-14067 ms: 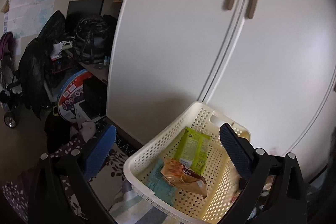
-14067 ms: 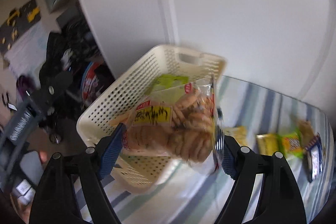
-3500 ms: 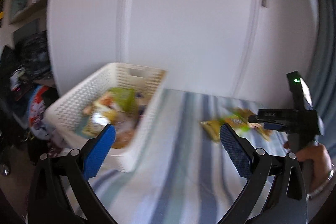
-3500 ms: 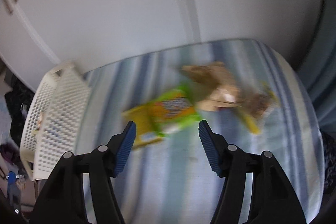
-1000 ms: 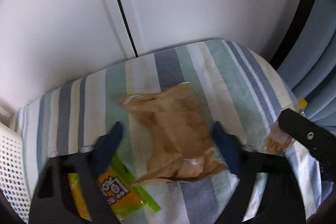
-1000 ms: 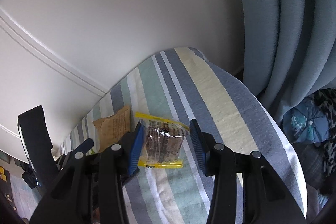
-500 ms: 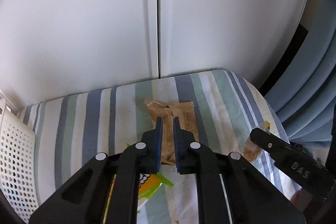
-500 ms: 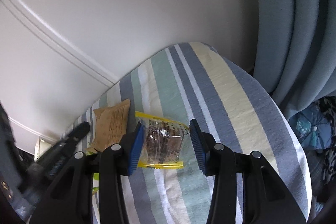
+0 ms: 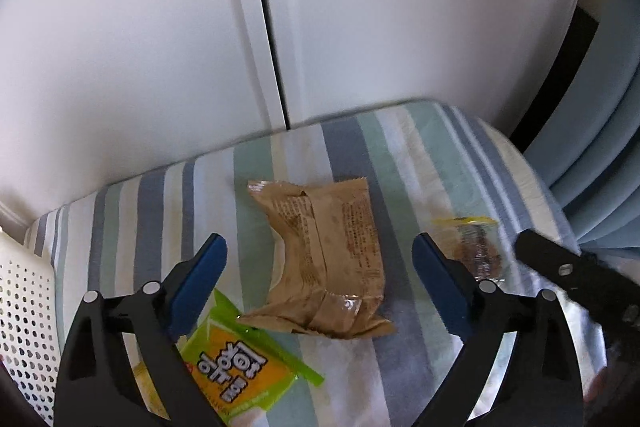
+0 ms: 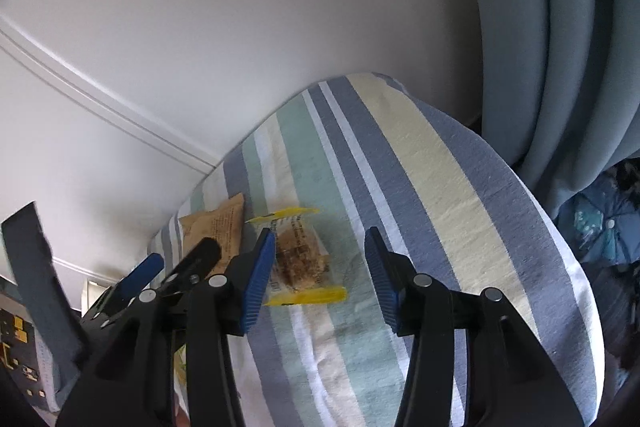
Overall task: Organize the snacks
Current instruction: 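Grasp the brown paper pastry bag with the left tool while the right tool reaches the clear granola sachet, then lift the brown paper bag with the left tool and drop it into the basket, then close the right tool on the clear yellow-edged granola sachet and lift it, then carry the granola sachet over the basket and open the right tool, then move the right tool back to the green-and-yellow packet on the table, then move the left tool to the yellow wrapped bar and close on it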
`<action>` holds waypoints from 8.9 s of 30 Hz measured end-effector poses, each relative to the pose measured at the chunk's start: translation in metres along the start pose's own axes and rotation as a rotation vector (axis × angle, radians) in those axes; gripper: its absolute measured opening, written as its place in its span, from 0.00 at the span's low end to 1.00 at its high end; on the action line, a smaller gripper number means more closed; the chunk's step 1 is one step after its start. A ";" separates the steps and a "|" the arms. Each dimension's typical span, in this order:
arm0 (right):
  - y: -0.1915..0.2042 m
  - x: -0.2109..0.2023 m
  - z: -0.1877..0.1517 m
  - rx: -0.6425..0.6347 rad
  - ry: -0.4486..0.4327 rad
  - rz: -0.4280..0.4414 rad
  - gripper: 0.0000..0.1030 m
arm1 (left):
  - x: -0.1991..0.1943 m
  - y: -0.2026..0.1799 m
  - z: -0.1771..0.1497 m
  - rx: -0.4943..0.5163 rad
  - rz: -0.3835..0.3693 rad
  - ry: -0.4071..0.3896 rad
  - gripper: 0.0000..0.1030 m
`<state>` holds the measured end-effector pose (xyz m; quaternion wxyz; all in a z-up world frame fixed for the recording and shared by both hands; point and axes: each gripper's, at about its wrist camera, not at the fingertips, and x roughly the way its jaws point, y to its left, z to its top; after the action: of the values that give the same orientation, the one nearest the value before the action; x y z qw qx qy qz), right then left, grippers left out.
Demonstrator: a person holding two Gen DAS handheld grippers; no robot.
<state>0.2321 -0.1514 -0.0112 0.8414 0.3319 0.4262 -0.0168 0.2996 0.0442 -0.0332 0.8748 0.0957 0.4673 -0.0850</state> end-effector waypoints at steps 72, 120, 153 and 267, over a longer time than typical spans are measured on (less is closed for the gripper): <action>0.061 0.009 -0.038 -0.392 0.011 -0.023 0.32 | -0.220 0.280 -0.149 -0.487 0.246 -0.292 0.90; 0.170 -0.025 -0.093 -0.564 0.040 0.188 0.35 | -0.245 0.307 -0.238 -0.763 0.366 -0.483 0.97; 0.358 -0.004 -0.243 -0.752 0.221 0.390 0.46 | -0.262 0.337 -0.259 -0.887 0.325 -0.517 0.97; 0.071 -0.002 -0.090 -0.281 0.094 -0.080 0.56 | -0.031 0.112 -0.103 -0.223 -0.099 0.086 0.73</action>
<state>0.1895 -0.0449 -0.0084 0.8574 0.1941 0.4760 0.0249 0.2270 0.1802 -0.0541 0.8539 -0.0215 0.5150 -0.0714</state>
